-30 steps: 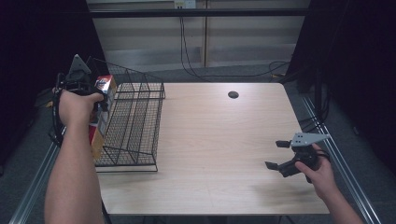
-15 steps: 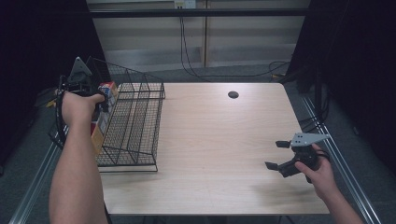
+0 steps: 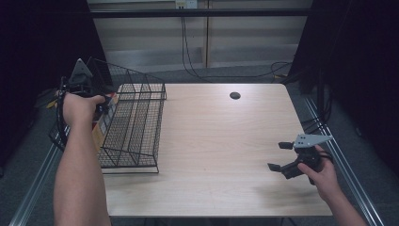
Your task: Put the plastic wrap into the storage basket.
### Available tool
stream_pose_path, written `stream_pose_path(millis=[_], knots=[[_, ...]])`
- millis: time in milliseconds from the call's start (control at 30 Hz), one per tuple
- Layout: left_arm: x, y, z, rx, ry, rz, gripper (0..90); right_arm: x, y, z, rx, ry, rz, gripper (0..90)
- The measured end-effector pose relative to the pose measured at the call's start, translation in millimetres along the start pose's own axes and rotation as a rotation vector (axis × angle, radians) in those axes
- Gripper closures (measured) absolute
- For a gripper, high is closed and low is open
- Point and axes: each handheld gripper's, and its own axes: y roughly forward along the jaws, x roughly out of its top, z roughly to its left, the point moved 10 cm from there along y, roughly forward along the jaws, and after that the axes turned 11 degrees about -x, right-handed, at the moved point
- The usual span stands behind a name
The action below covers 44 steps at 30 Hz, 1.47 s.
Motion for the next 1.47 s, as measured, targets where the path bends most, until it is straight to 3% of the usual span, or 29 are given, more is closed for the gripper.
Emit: stream_pose_path(millis=[100,200,400,500,567,1067,1467], knots=[[8.4,-11.1,-4.8,-0.01,0.014,-0.079,38.3,-0.2,-0.4,-0.1,0.002,-0.001,-0.002,2.7],[4.6,-12.4,-12.2,-0.034,0.021,-0.063,35.6,0.8,-0.2,0.2,-0.002,-0.003,-0.006,2.7],[2.0,-13.0,-26.0,-0.076,0.023,-0.088,31.4,0.9,-0.2,3.5,0.005,-0.013,-0.005,2.8],[0.8,-15.2,-37.3,-0.106,0.065,-0.084,28.2,1.0,-0.5,3.5,0.006,-0.008,-0.003,2.8],[1.7,-17.2,-44.7,-0.124,0.068,-0.103,25.8,1.4,-0.7,3.0,0.002,-0.01,-0.005,2.8],[-12.5,-18.3,-104.5,-0.27,0.206,-0.119,19.4,2.0,-4.1,4.2,0.01,-0.008,-0.01,2.8],[-27.0,-7.8,-138.1,-0.347,0.285,-0.121,15.3,0.3,-3.5,2.7,0.003,-0.009,-0.007,2.8]])
